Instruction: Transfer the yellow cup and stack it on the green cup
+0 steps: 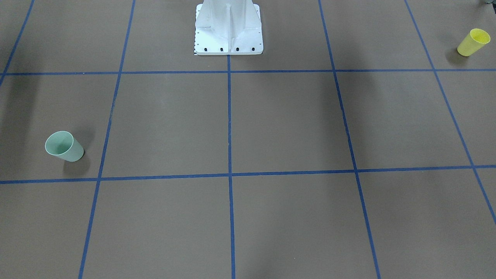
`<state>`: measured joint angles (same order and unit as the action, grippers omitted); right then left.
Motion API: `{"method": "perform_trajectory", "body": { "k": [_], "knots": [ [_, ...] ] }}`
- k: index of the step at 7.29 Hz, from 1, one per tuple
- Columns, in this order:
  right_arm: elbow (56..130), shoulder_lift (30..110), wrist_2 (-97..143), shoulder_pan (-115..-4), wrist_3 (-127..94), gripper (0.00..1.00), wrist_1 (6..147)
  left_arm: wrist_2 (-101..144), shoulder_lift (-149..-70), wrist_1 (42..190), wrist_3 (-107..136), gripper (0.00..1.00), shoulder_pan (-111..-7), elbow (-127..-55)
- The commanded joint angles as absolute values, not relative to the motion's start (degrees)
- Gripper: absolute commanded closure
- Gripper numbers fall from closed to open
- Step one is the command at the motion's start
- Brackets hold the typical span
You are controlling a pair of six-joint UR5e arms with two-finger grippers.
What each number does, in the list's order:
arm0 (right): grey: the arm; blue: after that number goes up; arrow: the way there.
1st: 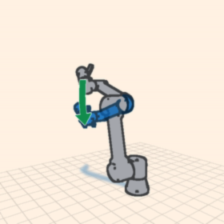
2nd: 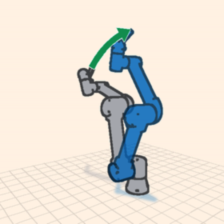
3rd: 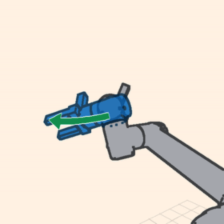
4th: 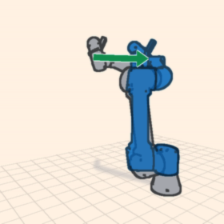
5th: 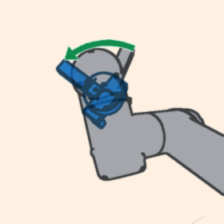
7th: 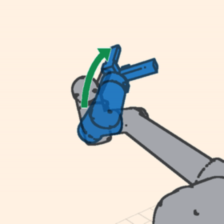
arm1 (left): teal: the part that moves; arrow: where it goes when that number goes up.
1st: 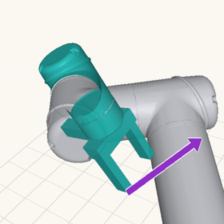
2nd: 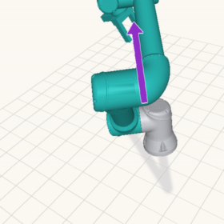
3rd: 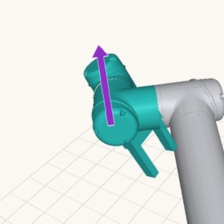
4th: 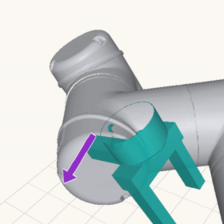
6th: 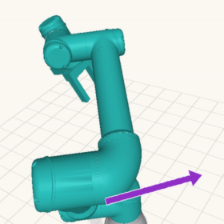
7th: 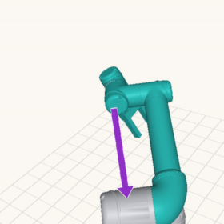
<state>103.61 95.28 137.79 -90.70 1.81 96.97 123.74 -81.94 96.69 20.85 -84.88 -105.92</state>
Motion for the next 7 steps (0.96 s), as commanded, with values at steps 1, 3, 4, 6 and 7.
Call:
{"method": "perform_trajectory", "body": {
  "k": [1,3,4,6,7],
  "knots": [
    [105.0,94.9,137.6,-90.7,1.7,0.0,97.1,116.1,-78.5,96.8,31.3,0.0,-80.9,-108.6],
    [104.9,94.6,137.9,-90.7,1.6,0.0,97.0,111.2,-72.8,96.9,40.7,0.0,-78.5,-112.4],
    [104.9,94.6,137.9,-90.6,1.7,0.0,96.9,109.3,-71.0,96.9,47.5,0.0,-75.8,-113.4],
    [106.0,94.7,137.9,-90.6,1.5,0.0,96.9,101.8,-67.5,97.0,65.2,0.0,-65.3,-113.7],
    [106.1,94.5,138.1,-90.6,1.5,0.0,96.9,101.3,-65.8,97.1,71.6,0.0,-62.2,-113.8]
  ]
}}
